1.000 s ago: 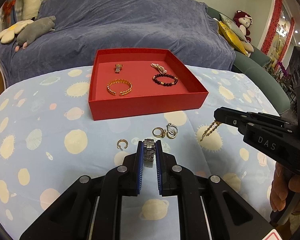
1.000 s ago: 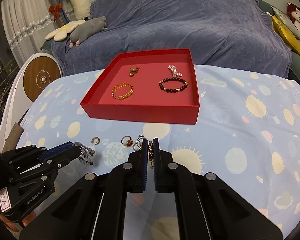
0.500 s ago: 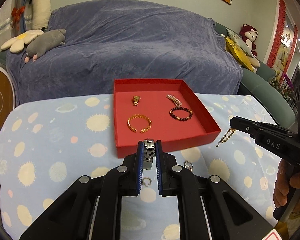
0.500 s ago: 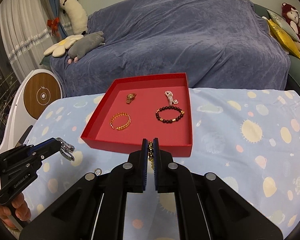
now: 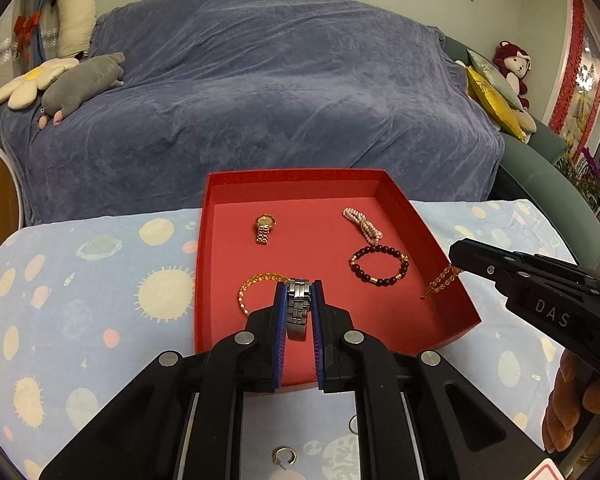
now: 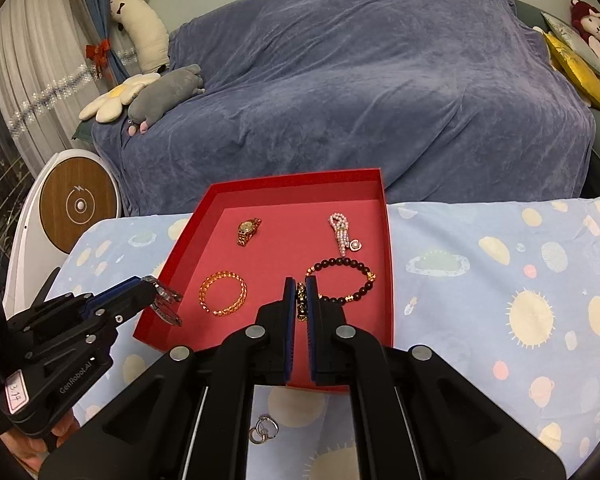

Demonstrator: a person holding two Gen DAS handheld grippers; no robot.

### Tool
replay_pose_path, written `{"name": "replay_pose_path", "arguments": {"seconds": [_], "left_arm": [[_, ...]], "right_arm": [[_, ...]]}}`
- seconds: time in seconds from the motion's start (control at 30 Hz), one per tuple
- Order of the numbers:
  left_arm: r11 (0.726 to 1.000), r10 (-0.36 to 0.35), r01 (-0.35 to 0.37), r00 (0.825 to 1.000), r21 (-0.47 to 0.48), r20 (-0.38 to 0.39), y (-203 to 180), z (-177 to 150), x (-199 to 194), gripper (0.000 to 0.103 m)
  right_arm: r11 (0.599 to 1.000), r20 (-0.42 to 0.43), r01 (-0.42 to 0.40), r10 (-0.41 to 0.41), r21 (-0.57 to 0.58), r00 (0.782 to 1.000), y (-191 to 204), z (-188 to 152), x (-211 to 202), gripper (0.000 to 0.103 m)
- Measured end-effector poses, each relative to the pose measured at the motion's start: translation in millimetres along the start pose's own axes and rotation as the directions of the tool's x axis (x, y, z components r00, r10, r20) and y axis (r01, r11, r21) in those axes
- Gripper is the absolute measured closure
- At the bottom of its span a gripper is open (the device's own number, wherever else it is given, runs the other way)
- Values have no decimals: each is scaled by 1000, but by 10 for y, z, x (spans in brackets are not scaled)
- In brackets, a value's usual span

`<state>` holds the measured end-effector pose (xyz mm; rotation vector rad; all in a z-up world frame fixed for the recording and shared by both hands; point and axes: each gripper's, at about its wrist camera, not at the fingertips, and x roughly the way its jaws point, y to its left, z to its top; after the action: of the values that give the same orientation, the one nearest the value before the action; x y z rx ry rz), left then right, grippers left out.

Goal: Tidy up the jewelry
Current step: 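Carry the silver watch and gold chain over the red box, then open both grippers to drop the silver watch and gold chain into the box, then lower the right gripper onto the gold ring beside the silver ring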

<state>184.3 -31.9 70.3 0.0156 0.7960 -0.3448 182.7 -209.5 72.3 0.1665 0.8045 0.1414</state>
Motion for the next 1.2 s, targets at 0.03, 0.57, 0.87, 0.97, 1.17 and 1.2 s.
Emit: {"name": "replay_pose_path", "arguments": {"seconds": [0.03, 0.57, 0.87, 0.97, 1.17, 1.2], "left_arm": [[1000, -1, 1, 1000, -4, -10, -5, -10, 63, 94], [999, 33, -33, 999, -15, -4, 42, -56, 166, 84], [996, 64, -65, 998, -59, -10, 254, -244, -265, 80], [994, 75, -78, 997, -82, -30, 326, -414, -386, 80], [992, 76, -83, 994, -90, -74, 379, -780, -559, 78], [992, 76, -83, 994, -92, -82, 386, -849, -580, 74]], "right_arm": [[1000, -8, 5, -5, -3, 1000, -12, -13, 41, 99], [999, 11, 40, -40, 13, 999, -67, -46, 20, 84], [1000, 36, 11, -12, 11, 999, 126, -179, -334, 82], [1000, 16, -9, 9, 1, 1000, 224, -313, -396, 82], [999, -42, -28, 29, 23, 999, 248, -711, -483, 82], [999, -54, -25, 26, 22, 998, 248, -771, -492, 82]]}}
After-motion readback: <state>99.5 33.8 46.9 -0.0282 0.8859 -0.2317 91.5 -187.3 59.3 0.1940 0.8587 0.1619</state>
